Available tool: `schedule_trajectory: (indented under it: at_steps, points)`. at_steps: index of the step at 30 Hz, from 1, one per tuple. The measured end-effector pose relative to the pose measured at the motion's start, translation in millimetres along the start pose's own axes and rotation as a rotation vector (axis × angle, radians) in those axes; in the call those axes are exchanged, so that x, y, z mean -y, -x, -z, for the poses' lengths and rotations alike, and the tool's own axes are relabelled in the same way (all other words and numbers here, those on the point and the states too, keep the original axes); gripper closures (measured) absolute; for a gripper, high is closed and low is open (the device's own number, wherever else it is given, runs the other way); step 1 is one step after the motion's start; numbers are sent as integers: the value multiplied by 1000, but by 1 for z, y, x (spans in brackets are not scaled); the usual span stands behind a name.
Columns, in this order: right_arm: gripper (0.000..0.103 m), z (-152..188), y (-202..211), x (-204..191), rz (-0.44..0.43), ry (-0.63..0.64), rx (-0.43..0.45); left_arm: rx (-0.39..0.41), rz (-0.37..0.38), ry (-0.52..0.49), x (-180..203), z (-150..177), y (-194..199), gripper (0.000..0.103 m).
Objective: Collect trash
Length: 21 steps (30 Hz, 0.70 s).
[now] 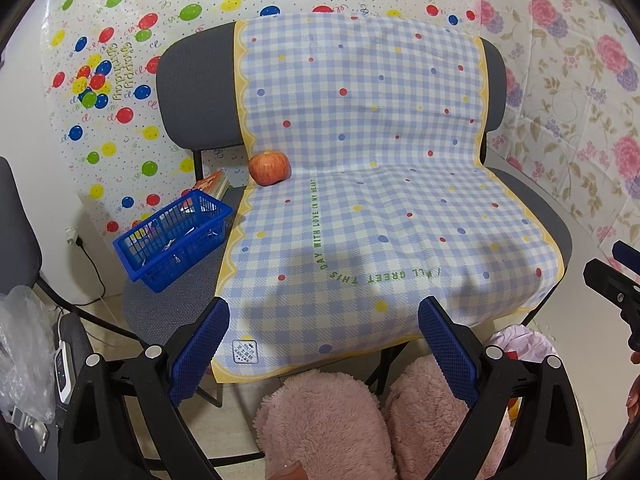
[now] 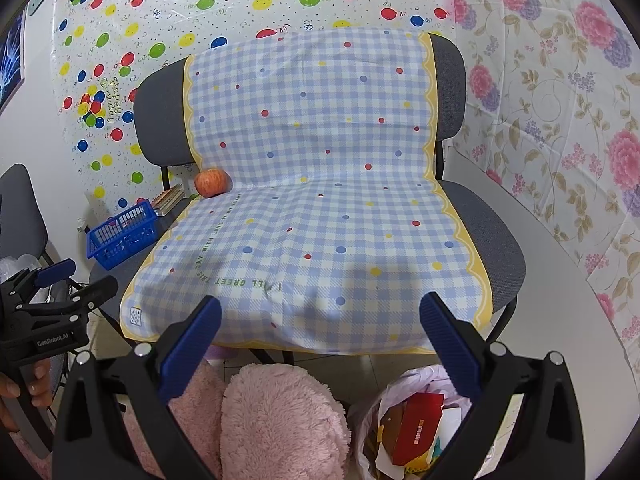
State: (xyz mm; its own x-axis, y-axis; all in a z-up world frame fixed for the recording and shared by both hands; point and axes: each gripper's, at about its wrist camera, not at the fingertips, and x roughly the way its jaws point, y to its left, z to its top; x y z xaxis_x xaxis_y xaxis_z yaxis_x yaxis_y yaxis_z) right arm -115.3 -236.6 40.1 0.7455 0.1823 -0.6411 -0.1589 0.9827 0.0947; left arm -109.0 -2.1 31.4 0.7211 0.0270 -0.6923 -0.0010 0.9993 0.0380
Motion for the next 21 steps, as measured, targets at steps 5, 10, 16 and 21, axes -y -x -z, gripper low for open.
schedule_trajectory:
  at_steps: [5,10,16,21]
  points:
    - [6,0,0,1,-2,2,1,-1,1,0,-1,1,0,9]
    - [6,2,-1,1,0,-1,1,0,-2,1,0,0,1,9]
    - [6,3,-1,3,1,-3,0,0,-2,-1,0,1,0,9]
    - [6,5,-3,7,-1,-7,-4,-3,-6,1,1,2,0,9]
